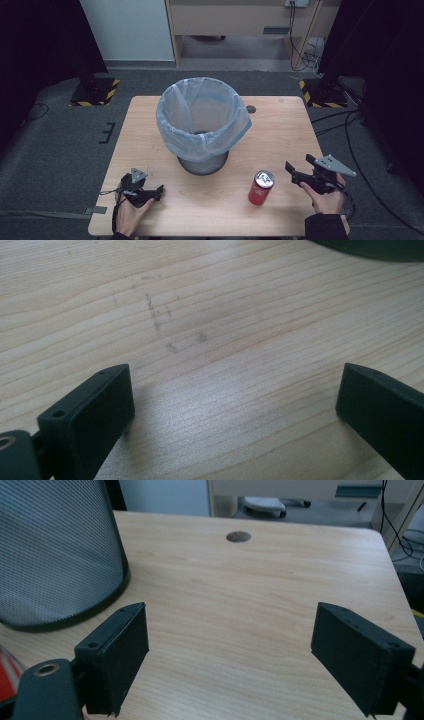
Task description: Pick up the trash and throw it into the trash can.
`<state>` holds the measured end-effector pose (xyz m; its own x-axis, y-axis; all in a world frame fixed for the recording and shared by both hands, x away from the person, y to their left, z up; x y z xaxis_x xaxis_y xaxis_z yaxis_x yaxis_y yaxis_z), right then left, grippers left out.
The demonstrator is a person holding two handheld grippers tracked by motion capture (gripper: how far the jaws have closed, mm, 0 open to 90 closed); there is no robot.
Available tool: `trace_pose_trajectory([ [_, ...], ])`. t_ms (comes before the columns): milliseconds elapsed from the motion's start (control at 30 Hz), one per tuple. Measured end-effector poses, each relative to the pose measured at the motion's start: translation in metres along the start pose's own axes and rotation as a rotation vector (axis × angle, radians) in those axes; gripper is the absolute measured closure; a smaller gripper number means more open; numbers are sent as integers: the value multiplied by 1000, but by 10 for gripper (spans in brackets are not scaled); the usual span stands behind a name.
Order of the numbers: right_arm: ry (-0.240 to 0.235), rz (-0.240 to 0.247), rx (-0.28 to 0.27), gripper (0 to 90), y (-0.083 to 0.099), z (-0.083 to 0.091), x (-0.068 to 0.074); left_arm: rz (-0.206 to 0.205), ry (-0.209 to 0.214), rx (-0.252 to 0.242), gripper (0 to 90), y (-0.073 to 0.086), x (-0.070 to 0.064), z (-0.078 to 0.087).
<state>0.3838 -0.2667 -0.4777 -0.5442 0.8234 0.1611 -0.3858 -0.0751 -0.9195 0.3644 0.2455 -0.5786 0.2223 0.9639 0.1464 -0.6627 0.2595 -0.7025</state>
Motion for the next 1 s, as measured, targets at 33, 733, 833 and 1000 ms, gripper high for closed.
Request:
trace_pose_trajectory([
  [33,-4,5,-15,154,-4,2,2,0,0,0,12,0,0,0],
  [733,-174,76,-143,145,-50,29,55,-3,3,0,12,0,0,0],
  [833,-235,89,-140,151,-50,27,69,-4,4,-1,13,0,0,0],
  [1000,-295,86,-122,157,-44,20,81,-5,5,-1,12,0,0,0],
])
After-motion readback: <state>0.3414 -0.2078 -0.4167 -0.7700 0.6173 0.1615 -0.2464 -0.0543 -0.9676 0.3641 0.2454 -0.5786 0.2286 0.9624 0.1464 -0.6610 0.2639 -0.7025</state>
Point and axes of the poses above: each handheld gripper's, and its own axes: z roughly backward along the jaws, y roughly out of its underside, x roughly to its left, the point moved 6 cm from there along -z, roughly forward along the jaws, and after that the axes turned 12 degrees about -y, right-handed, at the moved point
